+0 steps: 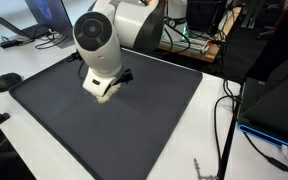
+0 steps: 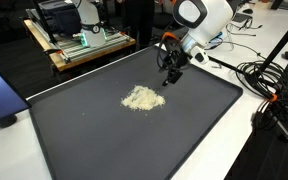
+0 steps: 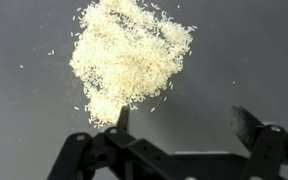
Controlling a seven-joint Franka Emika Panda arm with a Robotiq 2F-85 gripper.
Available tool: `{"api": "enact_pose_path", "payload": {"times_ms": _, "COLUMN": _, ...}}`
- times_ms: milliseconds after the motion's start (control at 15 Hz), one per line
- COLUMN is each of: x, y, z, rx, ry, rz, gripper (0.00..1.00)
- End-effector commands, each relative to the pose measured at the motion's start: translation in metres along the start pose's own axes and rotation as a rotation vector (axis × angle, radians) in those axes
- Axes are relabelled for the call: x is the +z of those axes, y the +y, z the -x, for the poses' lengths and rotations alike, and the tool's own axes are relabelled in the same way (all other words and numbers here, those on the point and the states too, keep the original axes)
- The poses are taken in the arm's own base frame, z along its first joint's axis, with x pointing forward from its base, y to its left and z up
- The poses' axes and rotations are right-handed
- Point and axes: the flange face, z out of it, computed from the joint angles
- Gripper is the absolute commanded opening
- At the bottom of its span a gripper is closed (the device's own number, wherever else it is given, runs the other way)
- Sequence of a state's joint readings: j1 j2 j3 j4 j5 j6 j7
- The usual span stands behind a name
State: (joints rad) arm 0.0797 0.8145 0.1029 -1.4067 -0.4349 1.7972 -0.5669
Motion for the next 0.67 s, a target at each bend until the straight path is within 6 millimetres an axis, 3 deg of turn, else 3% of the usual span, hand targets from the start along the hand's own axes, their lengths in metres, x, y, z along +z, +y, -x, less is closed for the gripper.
{"api": "enact_pose_path", "payload": {"times_ms": 0, "x": -0.002, "y": 0.029, "z": 0.005, "rx": 0.053, "ry": 0.057, "rz": -0.108, "gripper": 1.0}}
{"api": "enact_pose_path", "payload": {"times_ms": 333, "x": 0.002, "y": 0.071, "z": 0.034, "rx": 0.146, "ry": 0.142, "rz": -0.195, "gripper": 1.0}}
{"api": "enact_pose_path", "payload": {"times_ms": 600, "x": 0.006, "y": 0.106, "z": 0.075, "rx": 0.241, "ry": 0.232, "rz": -0.297, "gripper": 1.0}}
